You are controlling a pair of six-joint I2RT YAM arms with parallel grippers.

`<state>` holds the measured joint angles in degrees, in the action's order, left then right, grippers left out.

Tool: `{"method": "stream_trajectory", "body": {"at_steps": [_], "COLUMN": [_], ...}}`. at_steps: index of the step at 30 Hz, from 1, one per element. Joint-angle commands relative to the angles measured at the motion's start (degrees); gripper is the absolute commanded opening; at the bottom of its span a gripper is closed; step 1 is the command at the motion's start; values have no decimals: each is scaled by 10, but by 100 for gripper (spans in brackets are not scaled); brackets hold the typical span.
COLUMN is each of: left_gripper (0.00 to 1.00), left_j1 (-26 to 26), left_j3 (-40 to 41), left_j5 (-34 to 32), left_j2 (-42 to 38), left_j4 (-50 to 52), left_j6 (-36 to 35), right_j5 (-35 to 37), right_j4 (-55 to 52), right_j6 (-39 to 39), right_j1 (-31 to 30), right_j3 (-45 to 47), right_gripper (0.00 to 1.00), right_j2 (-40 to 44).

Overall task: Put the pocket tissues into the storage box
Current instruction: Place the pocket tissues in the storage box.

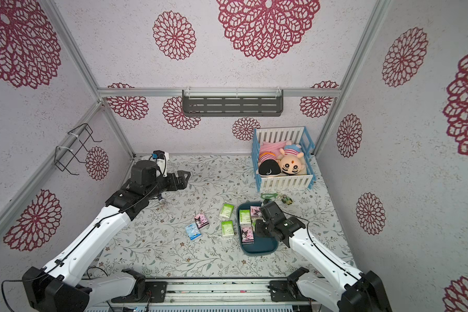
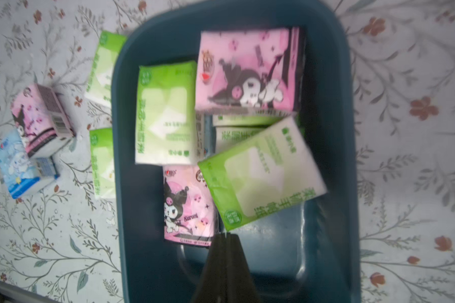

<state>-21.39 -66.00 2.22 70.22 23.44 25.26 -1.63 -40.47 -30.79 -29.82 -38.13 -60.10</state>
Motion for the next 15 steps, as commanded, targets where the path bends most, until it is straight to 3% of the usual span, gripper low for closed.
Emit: {"method": "stream_trajectory", "body": {"at_steps": [1,15], "left_gripper": [97,97], "left_j1": [-1,-1], "left_j3": [-4,-2], "left_j5": [-3,-5], "left_j2": [-5,-1], "left_j4": [-2,1], "left_j6": [1,-1], "right_j5": [-22,38], "right_j4": [6,53], "right_j6": [-43,-39], "right_j1": [-6,15], "right_j3": [12,-12], "right_gripper": [0,0], "right_j2": [2,-101]}}
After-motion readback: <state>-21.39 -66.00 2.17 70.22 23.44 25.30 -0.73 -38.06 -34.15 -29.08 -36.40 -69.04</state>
